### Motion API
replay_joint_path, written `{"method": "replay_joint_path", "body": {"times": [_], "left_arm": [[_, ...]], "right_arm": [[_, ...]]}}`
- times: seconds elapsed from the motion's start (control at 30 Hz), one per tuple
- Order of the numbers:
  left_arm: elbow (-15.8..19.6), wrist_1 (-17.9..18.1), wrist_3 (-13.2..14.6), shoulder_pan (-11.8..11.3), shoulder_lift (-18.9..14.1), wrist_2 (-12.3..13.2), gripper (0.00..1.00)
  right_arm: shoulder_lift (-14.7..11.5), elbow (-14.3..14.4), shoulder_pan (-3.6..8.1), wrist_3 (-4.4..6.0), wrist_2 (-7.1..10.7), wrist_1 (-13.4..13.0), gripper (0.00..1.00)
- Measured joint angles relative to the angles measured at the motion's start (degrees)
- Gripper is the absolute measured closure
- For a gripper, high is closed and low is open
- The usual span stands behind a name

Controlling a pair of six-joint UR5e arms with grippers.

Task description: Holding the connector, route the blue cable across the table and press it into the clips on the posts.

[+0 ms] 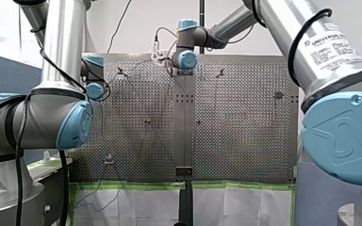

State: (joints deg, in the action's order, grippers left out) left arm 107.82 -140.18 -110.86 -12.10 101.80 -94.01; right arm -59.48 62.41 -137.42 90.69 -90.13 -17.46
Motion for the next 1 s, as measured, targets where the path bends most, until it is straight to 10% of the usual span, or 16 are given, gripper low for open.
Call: {"method": "replay_joint_path", "body": {"times": [0.43,0.7,0.77,0.83,1.0], "left_arm": [[5.59,1.28,-2.62,-0.36,-6.14,-1.29,1.0],[8.42,-0.05,-6.12,-0.04,-9.74,-1.14,0.53],[8.85,-0.82,-6.43,-0.03,-10.27,-1.04,0.15],[9.23,-1.61,-6.34,-0.02,-10.76,-0.78,0.0],[10.25,-4.32,-6.12,0.13,-12.93,1.14,0.0]], "right_arm": [[0.1,-1.26,-2.62,-0.97,-0.84,1.72,1.0],[1.01,-1.27,-2.72,-0.35,-2.27,1.98,1.0],[1.48,-1.27,-2.72,-0.3,-2.33,2.01,1.0],[1.94,-1.28,-2.74,-0.26,-2.38,2.04,1.0],[2.38,-1.28,-2.8,-0.22,-2.29,2.0,1.0]]}}
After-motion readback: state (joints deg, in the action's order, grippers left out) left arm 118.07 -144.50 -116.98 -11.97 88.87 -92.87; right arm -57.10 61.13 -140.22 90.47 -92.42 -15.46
